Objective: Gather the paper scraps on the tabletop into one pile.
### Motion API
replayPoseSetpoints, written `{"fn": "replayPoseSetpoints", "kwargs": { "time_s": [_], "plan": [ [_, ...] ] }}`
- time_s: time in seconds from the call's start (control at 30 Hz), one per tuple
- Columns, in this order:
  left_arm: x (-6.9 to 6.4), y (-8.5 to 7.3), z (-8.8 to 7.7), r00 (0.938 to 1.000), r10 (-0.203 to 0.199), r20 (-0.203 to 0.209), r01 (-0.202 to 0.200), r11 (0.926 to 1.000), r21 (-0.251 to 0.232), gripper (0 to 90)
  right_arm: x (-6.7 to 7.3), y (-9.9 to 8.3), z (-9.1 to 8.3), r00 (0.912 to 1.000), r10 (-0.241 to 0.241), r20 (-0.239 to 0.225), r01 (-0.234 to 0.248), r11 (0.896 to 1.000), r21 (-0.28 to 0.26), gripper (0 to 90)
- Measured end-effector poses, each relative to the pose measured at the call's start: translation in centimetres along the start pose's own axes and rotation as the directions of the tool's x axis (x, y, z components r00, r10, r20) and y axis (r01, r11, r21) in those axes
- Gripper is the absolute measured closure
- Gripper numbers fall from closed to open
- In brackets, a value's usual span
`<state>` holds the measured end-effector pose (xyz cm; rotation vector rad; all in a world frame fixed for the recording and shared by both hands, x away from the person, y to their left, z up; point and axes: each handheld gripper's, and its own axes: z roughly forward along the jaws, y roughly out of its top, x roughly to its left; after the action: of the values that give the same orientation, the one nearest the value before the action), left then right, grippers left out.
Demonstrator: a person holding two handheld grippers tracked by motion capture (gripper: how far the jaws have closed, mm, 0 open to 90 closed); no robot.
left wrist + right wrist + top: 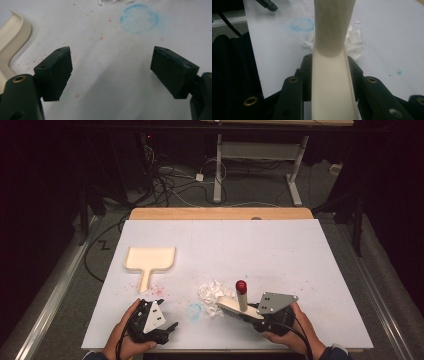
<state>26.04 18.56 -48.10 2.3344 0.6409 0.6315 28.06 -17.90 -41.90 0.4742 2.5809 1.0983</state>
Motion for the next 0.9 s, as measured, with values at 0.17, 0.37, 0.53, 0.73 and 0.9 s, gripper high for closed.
{"fn": "replayPoseSetpoints", "kwargs": {
  "time_s": [0.17, 0.37, 0.53, 0.73, 0.9],
  "plan": [
    [0.1, -0.2, -0.3, 1.0000, -0.004, -0.007, 0.004, 1.0000, -0.003, 16.9, -0.5, -0.3, -1.9, 0.9997, 0.021, -0.013, -0.021, 0.999, -0.038, 68.0],
    [0.0, 0.0, -0.2, 0.9999, -0.013, -0.010, 0.013, 0.9999, -0.001, 16.9, -0.9, 0.1, -4.6, 0.9986, 0.052, 0.013, -0.050, 0.991, -0.121, 68.0],
    [0.0, 0.0, -0.2, 0.9998, -0.014, -0.011, 0.014, 0.9999, 0.004, 16.9, -1.9, -0.2, -5.3, 0.9871, 0.095, 0.129, -0.076, 0.987, -0.144, 68.0],
    [0.1, 0.0, -0.1, 0.9999, -0.013, -0.008, 0.013, 0.9999, 0.009, 16.9, -4.0, -1.3, -4.3, 0.9376, 0.213, 0.275, -0.170, 0.970, -0.171, 68.0],
    [0.0, 0.0, -0.1, 0.9999, -0.009, -0.010, 0.010, 0.9999, 0.007, 16.9, -4.9, -2.4, -1.5, 0.8752, 0.275, 0.398, -0.237, 0.961, -0.143, 68.1]
  ]
}}
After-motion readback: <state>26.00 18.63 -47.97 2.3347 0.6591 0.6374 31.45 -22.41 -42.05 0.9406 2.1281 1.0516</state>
